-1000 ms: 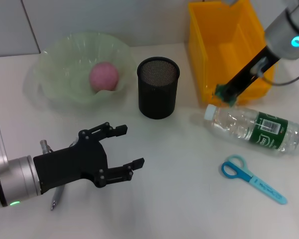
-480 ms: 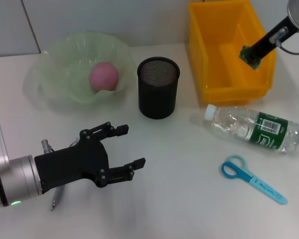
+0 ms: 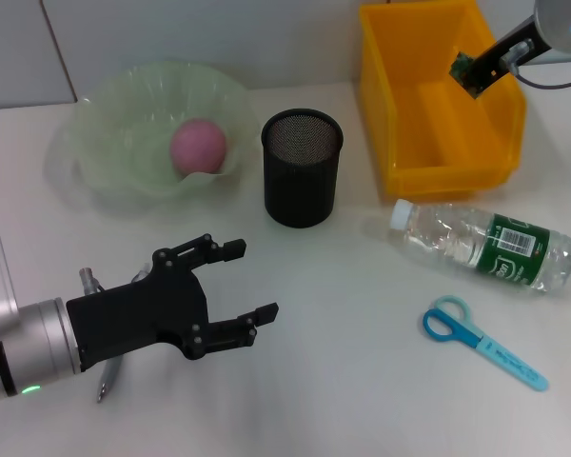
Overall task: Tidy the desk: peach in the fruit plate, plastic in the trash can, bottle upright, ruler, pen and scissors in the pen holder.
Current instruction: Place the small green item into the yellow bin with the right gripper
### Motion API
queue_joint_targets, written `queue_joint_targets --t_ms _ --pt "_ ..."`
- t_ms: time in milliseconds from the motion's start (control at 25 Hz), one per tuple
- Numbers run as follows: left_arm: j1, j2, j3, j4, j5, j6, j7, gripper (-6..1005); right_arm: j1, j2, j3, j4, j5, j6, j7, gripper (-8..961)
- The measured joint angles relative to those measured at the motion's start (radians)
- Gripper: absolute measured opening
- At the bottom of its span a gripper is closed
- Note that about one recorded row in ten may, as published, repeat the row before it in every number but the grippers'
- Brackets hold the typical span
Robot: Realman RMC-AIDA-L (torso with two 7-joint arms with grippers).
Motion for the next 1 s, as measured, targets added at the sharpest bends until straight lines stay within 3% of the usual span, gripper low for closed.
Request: queue_joint_targets --t_ms 280,520,800,920,1000 --pt "0.000 0.002 0.003 0.000 0.001 0.000 0.001 795 -0.001 0.000 -0.027 0.157 0.000 0.173 -0.010 131" --pt "-0.001 0.003 0.010 0.000 0.002 0.000 0.001 794 -0.006 0.001 -0.057 0.181 0.000 0.211 -0.011 308" --pt "-0.001 0.003 0.011 0.000 0.002 0.000 0.001 792 -0.010 0.003 -0.056 0.160 0.000 0.204 -0.009 630" --pt "0.000 0.003 0.011 0.000 -0.001 0.000 0.001 792 -0.019 0.008 -0.051 0.092 0.000 0.137 0.000 751" --pt "0.003 0.003 0.011 0.003 -0.003 0.000 0.001 792 -0.030 0.009 -0.051 0.020 0.000 0.065 0.006 770"
